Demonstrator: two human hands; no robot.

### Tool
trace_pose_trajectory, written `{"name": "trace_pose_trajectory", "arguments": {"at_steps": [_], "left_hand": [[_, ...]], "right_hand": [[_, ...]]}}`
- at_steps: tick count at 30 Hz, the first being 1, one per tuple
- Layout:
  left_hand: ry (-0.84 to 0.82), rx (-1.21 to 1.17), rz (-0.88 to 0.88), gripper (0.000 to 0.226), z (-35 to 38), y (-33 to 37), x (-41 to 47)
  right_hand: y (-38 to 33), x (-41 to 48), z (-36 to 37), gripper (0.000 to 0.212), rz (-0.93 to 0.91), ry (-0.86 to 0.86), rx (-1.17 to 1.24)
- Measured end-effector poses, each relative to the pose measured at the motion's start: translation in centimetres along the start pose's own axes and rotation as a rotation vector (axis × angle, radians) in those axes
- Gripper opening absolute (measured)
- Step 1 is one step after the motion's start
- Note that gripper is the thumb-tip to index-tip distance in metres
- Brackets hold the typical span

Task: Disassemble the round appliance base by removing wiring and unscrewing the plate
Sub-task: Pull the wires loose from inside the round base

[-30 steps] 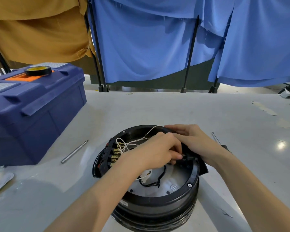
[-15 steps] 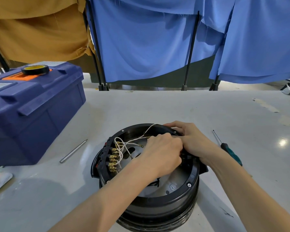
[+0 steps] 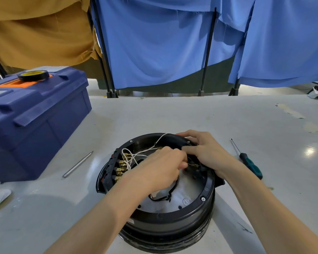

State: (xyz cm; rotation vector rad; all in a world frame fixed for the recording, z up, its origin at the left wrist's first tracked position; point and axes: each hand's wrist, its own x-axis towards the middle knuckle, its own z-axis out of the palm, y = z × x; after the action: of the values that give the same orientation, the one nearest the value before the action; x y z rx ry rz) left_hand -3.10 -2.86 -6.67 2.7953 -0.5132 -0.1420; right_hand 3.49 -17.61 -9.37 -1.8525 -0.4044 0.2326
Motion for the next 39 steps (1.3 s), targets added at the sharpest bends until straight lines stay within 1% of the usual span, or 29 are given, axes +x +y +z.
{"name": "trace_pose_trajectory", "arguments": {"at_steps": [1, 3, 5, 8, 12, 16, 21, 24, 27, 30, 33, 34, 36, 39], "left_hand": [[-0.025, -0.015, -0.009, 0.010, 0.0, -0.4, -0.3], [-0.028, -0.014, -0.019, 0.013, 0.0, -0.9, -0.7], [0.028, 0.072, 0.002, 0.017, -0.1, -0.7, -0.8], [0.122, 0.234, -0.014, 0.015, -0.3, 0.0, -1.0], [0.151, 0.330, -0.033, 0.020, -0.2, 0.4, -1.5], [0.170, 0.397, -0.037, 0.018, -0.4, 0.5, -1.5], [0.172, 0.401, -0.034, 0.020, -0.5, 0.4, -1.4], [0.151, 0.377, -0.031, 0.016, -0.3, 0.0, -1.3], [0.129, 0.281, -0.003, 0.019, 0.3, -0.6, -0.9], [0.103, 0.125, 0.096, 0.025, 1.0, -0.1, -0.5], [0.139, 0.178, 0.179, 0.030, 1.4, 0.2, 0.1], [0.145, 0.189, 0.187, 0.029, 1.4, 0.2, 0.3], [0.114, 0.164, 0.182, 0.022, 1.3, 0.2, 0.2], [0.052, 0.169, 0.191, 0.019, 1.2, 0.4, -0.2]], "right_hand": [[0.0, 0.0, 0.0, 0.036, 0.001, 0.002, -0.006], [-0.2, -0.1, 0.1, 0.037, 0.007, 0.004, -0.009], [-0.3, -0.2, 0.1, 0.037, 0.016, 0.007, -0.006], [-0.5, -0.3, 0.2, 0.038, 0.015, 0.012, -0.012], [-0.6, -0.5, 0.1, 0.037, 0.022, 0.009, -0.014], [-0.5, -0.4, 0.1, 0.037, 0.024, 0.011, -0.013], [-0.5, -0.4, 0.1, 0.037, 0.025, 0.014, -0.009], [-0.4, -0.4, 0.2, 0.037, 0.020, 0.020, -0.005], [-0.3, -0.4, 0.3, 0.037, 0.016, 0.025, -0.003], [-0.3, -0.3, 0.3, 0.039, 0.013, 0.035, -0.006], [-0.3, -0.3, 0.3, 0.038, 0.020, 0.031, 0.003], [-0.3, -0.2, 0.3, 0.038, 0.020, 0.028, 0.010], [-0.3, -0.3, 0.2, 0.038, 0.013, 0.029, 0.008], [-0.4, -0.4, 0.3, 0.038, 0.014, 0.025, 0.017]]}}
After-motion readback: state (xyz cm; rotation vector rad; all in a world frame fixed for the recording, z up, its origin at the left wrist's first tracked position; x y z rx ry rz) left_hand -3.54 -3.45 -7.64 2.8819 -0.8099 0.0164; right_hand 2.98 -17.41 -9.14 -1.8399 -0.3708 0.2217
